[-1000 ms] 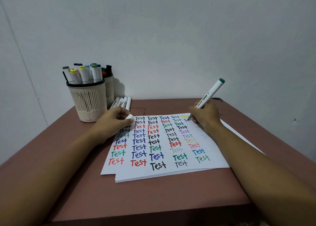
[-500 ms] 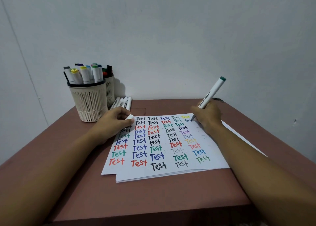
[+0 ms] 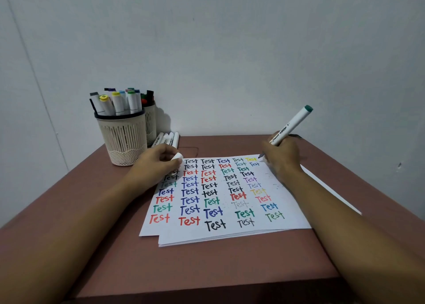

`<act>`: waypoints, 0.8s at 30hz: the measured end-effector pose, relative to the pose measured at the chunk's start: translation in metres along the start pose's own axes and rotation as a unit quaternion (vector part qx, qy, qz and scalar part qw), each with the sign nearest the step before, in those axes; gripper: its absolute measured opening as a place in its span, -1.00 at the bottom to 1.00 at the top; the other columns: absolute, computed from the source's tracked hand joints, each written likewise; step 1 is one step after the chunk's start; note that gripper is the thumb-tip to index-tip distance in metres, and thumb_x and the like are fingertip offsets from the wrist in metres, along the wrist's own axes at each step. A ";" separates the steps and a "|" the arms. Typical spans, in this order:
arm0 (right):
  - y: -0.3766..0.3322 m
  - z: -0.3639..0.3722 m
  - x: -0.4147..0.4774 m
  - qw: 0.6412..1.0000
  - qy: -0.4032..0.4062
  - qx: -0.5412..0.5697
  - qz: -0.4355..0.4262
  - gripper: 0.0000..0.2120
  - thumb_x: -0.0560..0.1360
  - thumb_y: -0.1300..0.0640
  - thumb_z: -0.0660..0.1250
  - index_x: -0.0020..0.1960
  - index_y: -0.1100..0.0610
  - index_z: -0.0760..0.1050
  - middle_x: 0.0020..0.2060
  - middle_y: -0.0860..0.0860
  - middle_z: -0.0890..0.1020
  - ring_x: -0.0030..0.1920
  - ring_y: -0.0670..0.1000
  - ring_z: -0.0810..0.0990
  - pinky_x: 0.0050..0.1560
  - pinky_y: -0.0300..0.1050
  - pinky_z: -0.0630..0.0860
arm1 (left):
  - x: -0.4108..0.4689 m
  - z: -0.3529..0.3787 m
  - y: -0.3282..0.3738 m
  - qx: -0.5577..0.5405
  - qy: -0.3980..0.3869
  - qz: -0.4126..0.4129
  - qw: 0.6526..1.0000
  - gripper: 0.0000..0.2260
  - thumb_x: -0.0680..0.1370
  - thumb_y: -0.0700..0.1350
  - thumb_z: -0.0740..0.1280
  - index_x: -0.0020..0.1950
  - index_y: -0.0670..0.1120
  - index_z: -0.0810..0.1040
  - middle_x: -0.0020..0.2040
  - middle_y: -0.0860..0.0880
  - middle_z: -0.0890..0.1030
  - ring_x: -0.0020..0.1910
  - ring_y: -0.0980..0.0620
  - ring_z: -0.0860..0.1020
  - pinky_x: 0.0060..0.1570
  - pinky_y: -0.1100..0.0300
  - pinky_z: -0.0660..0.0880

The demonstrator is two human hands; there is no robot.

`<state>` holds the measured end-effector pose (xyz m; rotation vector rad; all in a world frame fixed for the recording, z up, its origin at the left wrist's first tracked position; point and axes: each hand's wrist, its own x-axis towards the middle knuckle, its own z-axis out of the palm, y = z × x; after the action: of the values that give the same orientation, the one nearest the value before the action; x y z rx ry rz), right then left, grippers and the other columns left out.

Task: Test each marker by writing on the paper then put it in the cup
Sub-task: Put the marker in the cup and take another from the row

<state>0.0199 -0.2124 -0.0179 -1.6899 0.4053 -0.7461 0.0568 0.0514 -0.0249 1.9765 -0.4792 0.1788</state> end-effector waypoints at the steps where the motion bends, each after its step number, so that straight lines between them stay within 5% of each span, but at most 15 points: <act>1: -0.002 0.001 -0.001 1.000 -0.008 0.025 -0.004 -0.79 0.47 0.26 0.34 -0.28 0.10 0.39 -0.39 0.03 0.51 -0.41 -0.04 0.50 -0.37 -0.19 0.43 | -0.002 0.000 0.001 0.003 0.014 0.018 1.000 -0.89 0.50 -0.16 0.39 -0.08 0.04 0.52 -0.12 0.05 0.62 -0.18 0.20 0.60 -0.22 0.42 0.48; 6: -0.027 0.014 -0.025 0.975 -0.125 0.182 -0.003 -0.78 0.50 0.15 0.38 -0.27 0.13 0.41 -0.46 0.02 0.54 -0.37 -0.01 0.56 -0.43 -0.27 0.44 | -0.007 0.002 0.007 0.027 0.052 0.109 0.992 -0.89 0.50 -0.10 0.37 -0.02 0.09 0.54 -0.09 0.11 0.61 -0.10 0.15 0.59 -0.11 0.27 0.52; 10: -0.042 0.024 -0.047 0.921 -0.239 0.303 0.048 -0.78 0.54 0.33 0.20 -0.28 0.24 0.43 -0.41 0.12 0.54 -0.40 -0.01 0.49 -0.43 -0.26 0.50 | -0.012 0.008 0.012 0.041 0.001 0.153 0.987 -0.81 0.50 -0.10 0.37 -0.01 0.20 0.51 -0.13 0.17 0.61 -0.14 0.27 0.57 -0.16 0.42 0.47; 15: -0.043 0.030 -0.058 0.910 -0.319 0.263 0.009 -0.78 0.56 0.34 0.20 -0.25 0.24 0.48 -0.42 0.05 0.64 -0.36 -0.04 0.59 -0.32 -0.28 0.58 | -0.013 0.012 0.014 0.053 -0.017 0.151 0.987 -0.84 0.48 -0.11 0.40 0.04 0.05 0.56 -0.09 0.16 0.62 -0.09 0.24 0.59 -0.04 0.28 0.54; 24: -0.038 0.032 -0.060 0.912 -0.348 0.215 -0.007 -0.75 0.55 0.33 0.23 -0.27 0.18 0.52 -0.31 0.11 0.66 -0.33 -0.06 0.59 -0.28 -0.27 0.57 | -0.017 0.014 0.020 0.048 -0.020 0.179 0.982 -0.82 0.49 -0.11 0.39 0.08 -0.04 0.60 -0.09 0.10 0.65 -0.10 0.17 0.60 -0.04 0.21 0.55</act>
<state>-0.0080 -0.1415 -0.0004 -1.4161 -0.2607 -0.1787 0.0322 0.0359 -0.0199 1.9752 -0.8665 0.3949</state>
